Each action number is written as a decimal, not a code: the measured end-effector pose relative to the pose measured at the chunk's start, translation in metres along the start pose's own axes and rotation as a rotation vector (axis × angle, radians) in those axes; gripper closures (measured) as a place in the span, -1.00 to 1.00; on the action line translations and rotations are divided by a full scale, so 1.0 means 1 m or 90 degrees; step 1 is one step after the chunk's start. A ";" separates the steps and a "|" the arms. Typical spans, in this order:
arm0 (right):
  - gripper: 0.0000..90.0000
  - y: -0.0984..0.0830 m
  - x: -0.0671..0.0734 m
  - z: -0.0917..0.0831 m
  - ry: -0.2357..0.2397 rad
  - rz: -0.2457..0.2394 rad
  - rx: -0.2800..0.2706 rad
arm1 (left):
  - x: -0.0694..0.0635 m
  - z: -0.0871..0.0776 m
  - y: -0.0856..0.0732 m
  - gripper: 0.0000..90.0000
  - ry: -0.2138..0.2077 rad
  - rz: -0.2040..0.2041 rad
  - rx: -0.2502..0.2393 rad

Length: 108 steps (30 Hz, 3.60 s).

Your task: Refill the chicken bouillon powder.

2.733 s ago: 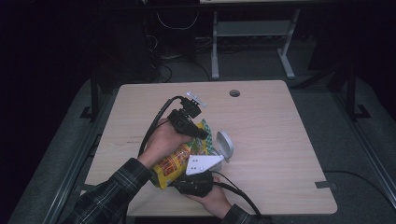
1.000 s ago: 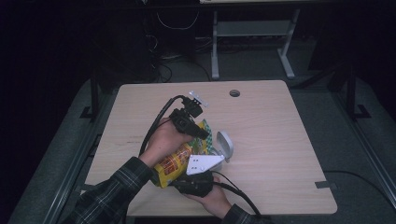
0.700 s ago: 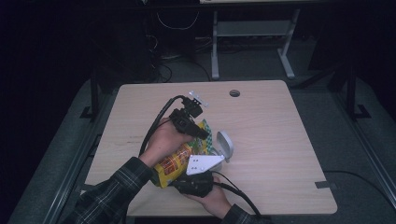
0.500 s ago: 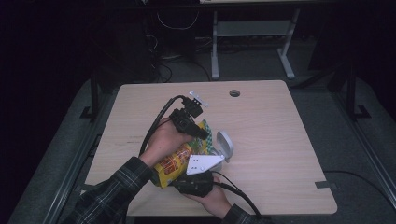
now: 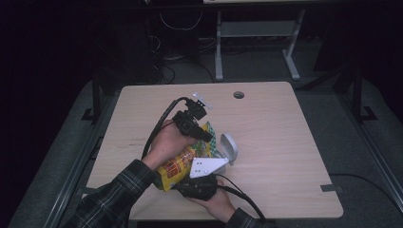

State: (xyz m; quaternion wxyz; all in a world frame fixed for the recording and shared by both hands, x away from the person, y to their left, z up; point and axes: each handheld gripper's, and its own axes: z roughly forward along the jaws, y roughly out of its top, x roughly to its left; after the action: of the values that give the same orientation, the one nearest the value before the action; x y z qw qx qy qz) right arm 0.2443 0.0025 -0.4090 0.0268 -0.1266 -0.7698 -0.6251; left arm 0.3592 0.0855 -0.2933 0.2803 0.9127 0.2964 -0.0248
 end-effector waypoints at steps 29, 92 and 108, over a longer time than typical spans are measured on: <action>1.00 0.000 0.000 0.000 0.000 0.001 -0.003 | -0.001 0.001 0.002 1.00 0.003 0.000 0.007; 1.00 0.004 0.000 0.000 0.011 0.005 -0.016 | -0.002 0.001 0.006 1.00 0.026 -0.010 0.023; 1.00 0.005 0.001 0.001 0.012 0.003 -0.017 | -0.002 0.000 0.006 1.00 0.027 -0.009 0.025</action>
State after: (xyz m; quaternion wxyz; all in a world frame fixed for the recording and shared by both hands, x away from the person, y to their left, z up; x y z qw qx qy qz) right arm 0.2447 0.0045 -0.4046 0.0337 -0.1224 -0.7606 -0.6367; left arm 0.3606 0.0806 -0.2897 0.2558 0.9162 0.3081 -0.0134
